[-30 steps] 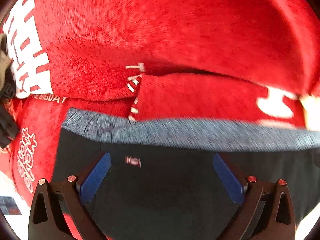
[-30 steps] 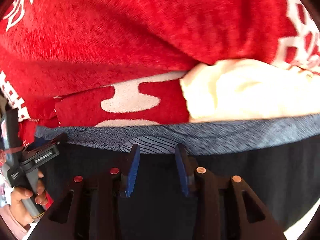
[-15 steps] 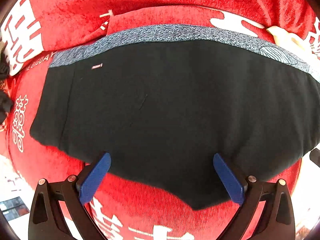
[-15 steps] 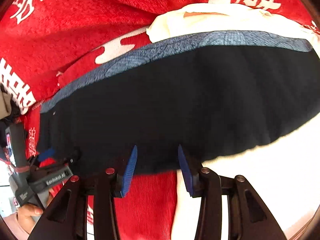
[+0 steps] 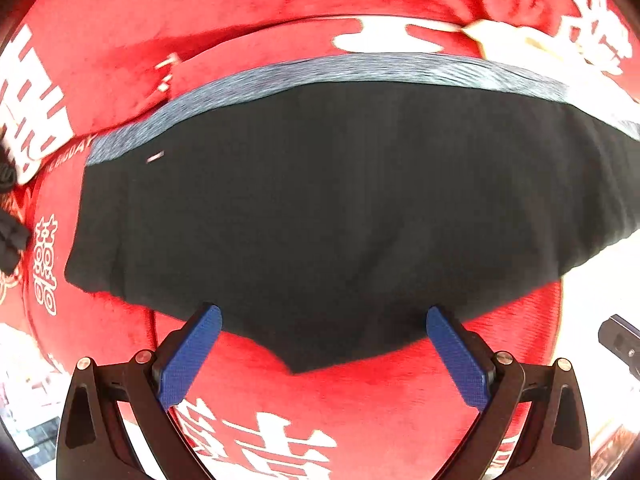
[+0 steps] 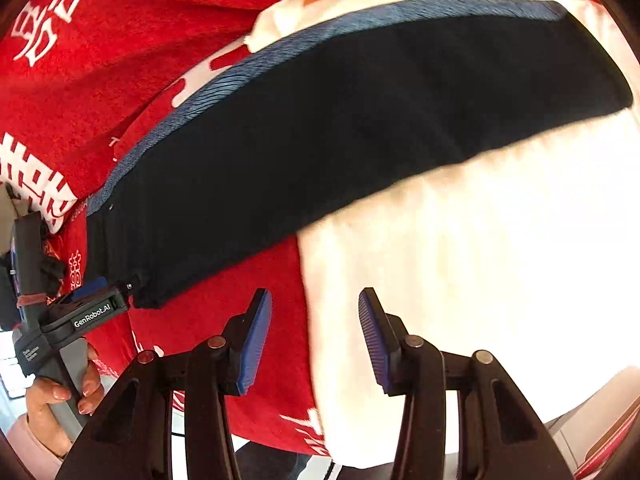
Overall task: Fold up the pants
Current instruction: 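Open both tools and move the right tool to the folded leg end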
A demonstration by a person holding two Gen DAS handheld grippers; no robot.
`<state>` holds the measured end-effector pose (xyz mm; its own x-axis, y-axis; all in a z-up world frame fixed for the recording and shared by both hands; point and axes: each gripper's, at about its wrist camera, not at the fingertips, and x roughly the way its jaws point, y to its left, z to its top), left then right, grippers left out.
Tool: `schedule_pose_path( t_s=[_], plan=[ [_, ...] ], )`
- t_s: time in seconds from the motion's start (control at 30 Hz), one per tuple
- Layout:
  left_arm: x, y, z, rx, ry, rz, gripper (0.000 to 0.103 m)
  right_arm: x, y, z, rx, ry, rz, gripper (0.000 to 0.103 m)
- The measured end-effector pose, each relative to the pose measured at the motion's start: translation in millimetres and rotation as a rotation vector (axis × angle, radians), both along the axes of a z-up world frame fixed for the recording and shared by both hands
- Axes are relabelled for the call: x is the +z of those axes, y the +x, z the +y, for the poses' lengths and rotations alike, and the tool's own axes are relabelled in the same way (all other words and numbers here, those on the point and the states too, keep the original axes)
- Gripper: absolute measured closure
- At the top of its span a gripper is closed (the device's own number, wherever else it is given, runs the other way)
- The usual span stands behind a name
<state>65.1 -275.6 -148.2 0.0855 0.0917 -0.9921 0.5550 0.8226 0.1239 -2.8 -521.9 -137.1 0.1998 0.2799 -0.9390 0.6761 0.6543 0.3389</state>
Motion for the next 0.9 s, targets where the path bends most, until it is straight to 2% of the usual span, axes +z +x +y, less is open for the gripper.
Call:
schedule_pose_path(
  t_s=[0.07, 0.37, 0.63, 0.9],
  plan=[
    [1, -8, -6, -0.023, -0.002, 0.006, 0.0, 0, -8, -6, -0.011, 0.003, -0.002, 0.053],
    [0, -36, -87, -0.129, -0.003, 0.021, 0.0, 2, -50, -51, -0.099, 0.012, -0.015, 0.053],
    [-3, -52, -163, -0.184, -0.009, 0.012, 0.0, 6, -80, -113, -0.183, -0.016, -0.027, 0.053],
    [-3, -66, -214, -0.212, -0.011, 0.019, 0.0, 4, -104, -179, -0.289, -0.046, -0.047, 0.053]
  ],
)
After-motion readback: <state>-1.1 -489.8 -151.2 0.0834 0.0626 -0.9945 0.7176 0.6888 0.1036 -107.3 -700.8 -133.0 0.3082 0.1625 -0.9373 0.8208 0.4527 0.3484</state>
